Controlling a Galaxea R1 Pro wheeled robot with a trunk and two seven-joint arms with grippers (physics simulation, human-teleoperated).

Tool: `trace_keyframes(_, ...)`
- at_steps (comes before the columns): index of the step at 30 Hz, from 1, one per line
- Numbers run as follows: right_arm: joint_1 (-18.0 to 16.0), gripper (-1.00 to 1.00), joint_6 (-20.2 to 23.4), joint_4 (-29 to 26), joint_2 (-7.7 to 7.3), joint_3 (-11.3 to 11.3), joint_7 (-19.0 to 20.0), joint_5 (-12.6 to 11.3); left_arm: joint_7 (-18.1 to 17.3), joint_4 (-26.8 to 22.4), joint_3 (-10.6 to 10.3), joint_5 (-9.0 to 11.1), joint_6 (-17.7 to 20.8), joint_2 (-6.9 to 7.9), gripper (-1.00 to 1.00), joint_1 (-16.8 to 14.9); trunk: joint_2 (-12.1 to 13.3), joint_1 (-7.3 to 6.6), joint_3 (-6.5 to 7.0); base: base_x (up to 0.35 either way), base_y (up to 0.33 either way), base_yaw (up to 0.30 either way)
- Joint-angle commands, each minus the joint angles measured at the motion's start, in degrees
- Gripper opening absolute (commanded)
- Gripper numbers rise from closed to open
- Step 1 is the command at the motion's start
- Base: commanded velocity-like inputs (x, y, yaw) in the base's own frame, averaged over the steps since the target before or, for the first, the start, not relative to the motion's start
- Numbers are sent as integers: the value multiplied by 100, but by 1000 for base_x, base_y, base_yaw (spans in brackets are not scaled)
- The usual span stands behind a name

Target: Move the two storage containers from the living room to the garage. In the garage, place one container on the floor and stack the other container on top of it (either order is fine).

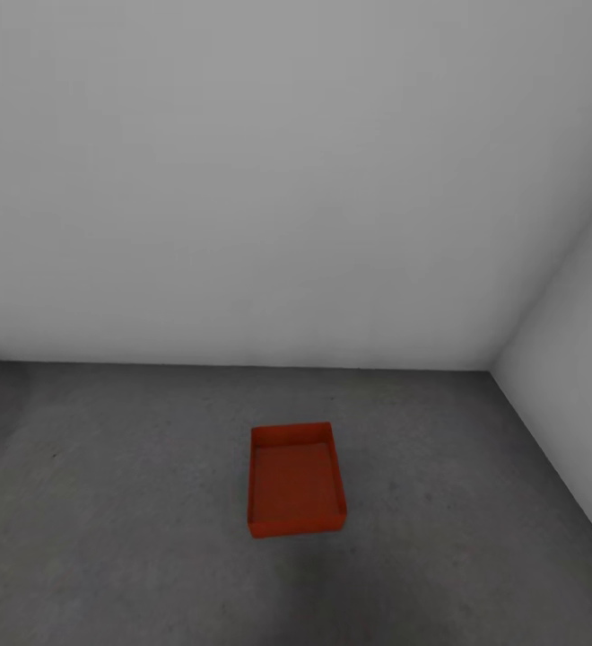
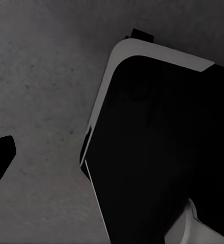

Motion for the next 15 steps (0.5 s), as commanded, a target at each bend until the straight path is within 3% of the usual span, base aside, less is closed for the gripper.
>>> trace_keyframes(1,-8,100,-35,19,-1,41,17,-19,11,4,-22,31,-14,-1,100,-3,-5,1,3,0,0,0)
trace_keyframes(15,1,100,-28,19,3,41,10,-21,10,4,-22,18,-4,2,100,137,-5,1,129,0,0,0)
